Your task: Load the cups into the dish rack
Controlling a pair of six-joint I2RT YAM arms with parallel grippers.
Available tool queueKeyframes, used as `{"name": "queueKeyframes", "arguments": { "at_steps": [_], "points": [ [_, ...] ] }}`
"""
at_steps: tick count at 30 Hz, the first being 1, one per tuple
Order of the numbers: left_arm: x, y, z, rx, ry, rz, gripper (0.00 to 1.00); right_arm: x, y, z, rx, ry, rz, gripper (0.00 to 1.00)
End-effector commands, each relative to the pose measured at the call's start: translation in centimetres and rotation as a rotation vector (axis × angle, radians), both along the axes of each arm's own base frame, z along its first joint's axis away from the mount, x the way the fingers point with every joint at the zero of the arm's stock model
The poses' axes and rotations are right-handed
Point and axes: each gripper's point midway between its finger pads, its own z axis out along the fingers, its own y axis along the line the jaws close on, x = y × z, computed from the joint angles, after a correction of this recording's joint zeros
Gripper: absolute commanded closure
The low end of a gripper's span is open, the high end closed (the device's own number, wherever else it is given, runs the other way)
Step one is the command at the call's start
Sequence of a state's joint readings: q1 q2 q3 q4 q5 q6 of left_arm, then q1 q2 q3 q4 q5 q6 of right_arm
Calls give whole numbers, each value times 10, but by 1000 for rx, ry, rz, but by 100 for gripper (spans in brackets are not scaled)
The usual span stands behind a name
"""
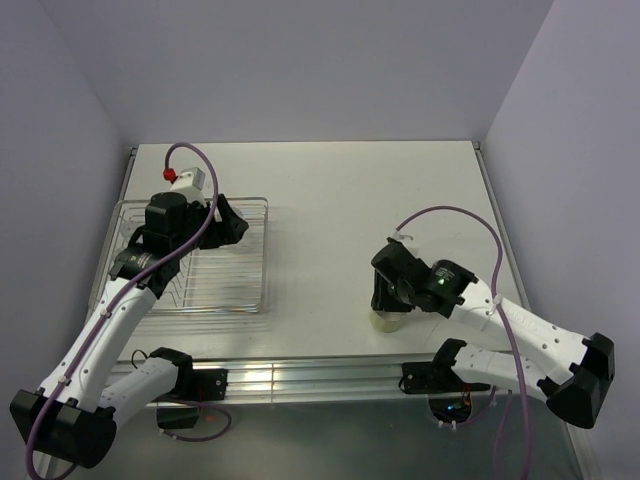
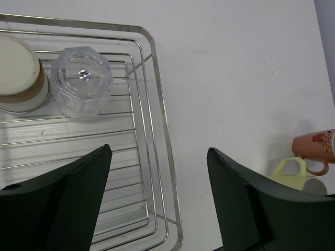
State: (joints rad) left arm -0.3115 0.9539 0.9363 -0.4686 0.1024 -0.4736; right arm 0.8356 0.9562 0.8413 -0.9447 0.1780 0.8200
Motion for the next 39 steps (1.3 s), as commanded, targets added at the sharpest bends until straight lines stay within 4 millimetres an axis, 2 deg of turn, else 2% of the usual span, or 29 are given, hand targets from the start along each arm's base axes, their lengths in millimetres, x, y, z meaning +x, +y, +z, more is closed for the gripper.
{"name": "queueKeyframes", "arguments": {
  "at_steps": [1,8,17,19,20,22,23,24,26,30,31,33,34,35,36,37,38,39],
  "points": [
    [7,0,9,5,-51,5,20,4,-1,-5,-13,-26,-26,56],
    [7,1,6,10,-43,6,20,7,7,-20,-34,-15,-6,56],
    [6,0,5,9,-40,2,20,12,16,-49,-78,28,-1,58],
    [6,0,5,9,-42,3,20,14,19,-52,-80,29,3,64],
    [6,0,5,8,-41,0,20,15,20,-54,-81,32,4,76],
    [6,0,5,6,-40,0,20,17,22,-55,-90,33,7,87],
    [5,-1,5,3,-39,-2,20,18,23,-55,-92,34,8,97],
    [5,-2,4,1,-37,-8,20,17,24,-58,-97,43,12,100],
    [5,-2,4,-2,-36,-10,20,18,27,-59,-89,49,20,100],
    [4,-3,8,-10,-48,-16,20,31,45,-34,-38,13,41,100],
    [3,-4,11,-18,-57,-15,19,44,58,-8,11,-40,50,100],
    [3,-6,20,-43,-77,-21,18,64,74,21,62,-95,64,100],
    [3,-11,27,-73,-90,-38,18,81,92,58,133,-159,70,100],
    [3,-14,32,-92,-101,-47,18,90,102,74,166,-180,82,100],
    [3,-15,40,-110,-116,-54,18,101,112,79,171,-188,98,100],
    [3,-20,48,-142,-132,-72,17,119,126,114,246,-252,95,100],
    [4,-19,54,-161,-145,-73,17,124,141,120,299,-233,131,100],
    [5,-21,61,-182,-158,-86,15,132,153,144,369,-264,143,100]
  ]
}}
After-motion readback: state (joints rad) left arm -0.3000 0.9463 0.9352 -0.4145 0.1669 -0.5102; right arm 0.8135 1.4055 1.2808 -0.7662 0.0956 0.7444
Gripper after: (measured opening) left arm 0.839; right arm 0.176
